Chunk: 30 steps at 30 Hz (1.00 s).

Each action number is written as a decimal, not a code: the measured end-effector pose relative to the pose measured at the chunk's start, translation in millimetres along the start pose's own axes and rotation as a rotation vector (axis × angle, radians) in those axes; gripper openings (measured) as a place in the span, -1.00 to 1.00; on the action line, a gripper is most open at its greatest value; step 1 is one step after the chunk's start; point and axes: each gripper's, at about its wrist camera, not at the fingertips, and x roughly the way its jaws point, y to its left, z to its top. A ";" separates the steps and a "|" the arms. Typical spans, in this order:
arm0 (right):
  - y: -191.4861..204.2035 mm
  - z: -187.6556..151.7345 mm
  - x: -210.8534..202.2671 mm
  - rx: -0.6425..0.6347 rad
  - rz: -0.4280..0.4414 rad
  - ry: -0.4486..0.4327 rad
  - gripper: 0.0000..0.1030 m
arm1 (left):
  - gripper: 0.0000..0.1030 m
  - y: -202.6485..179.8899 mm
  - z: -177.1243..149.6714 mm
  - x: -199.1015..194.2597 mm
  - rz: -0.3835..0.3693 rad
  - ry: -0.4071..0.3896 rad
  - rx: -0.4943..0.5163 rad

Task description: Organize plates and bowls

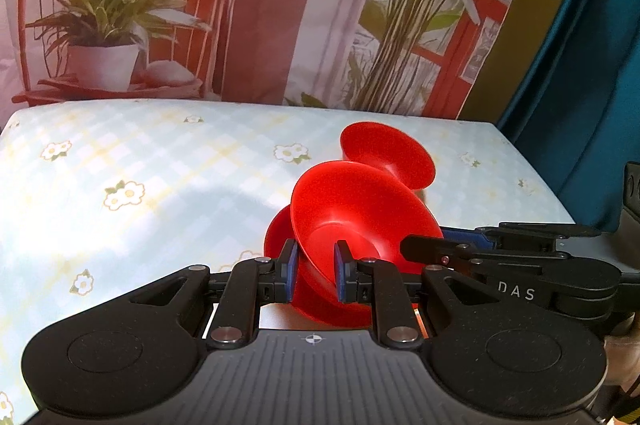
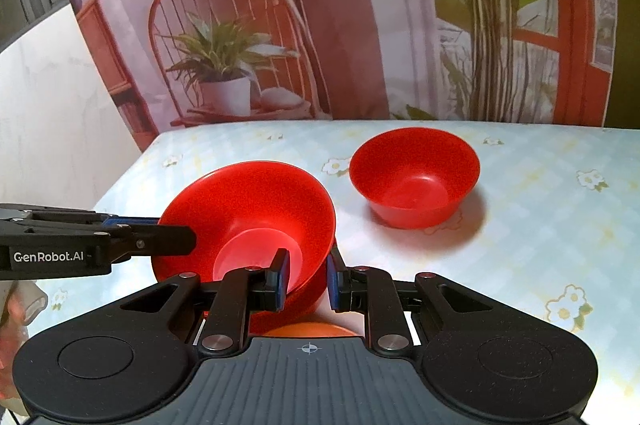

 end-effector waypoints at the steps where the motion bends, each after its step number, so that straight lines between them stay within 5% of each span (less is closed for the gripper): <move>1: 0.3 -0.9 1.3 -0.001 0.000 0.003 -0.63 | -0.61 0.5 -0.7 1.0 0.001 0.003 -0.002; 30: 2.4 -5.2 11.4 -0.017 0.004 0.025 -0.61 | -0.61 3.6 -8.1 15.2 0.029 0.044 -0.025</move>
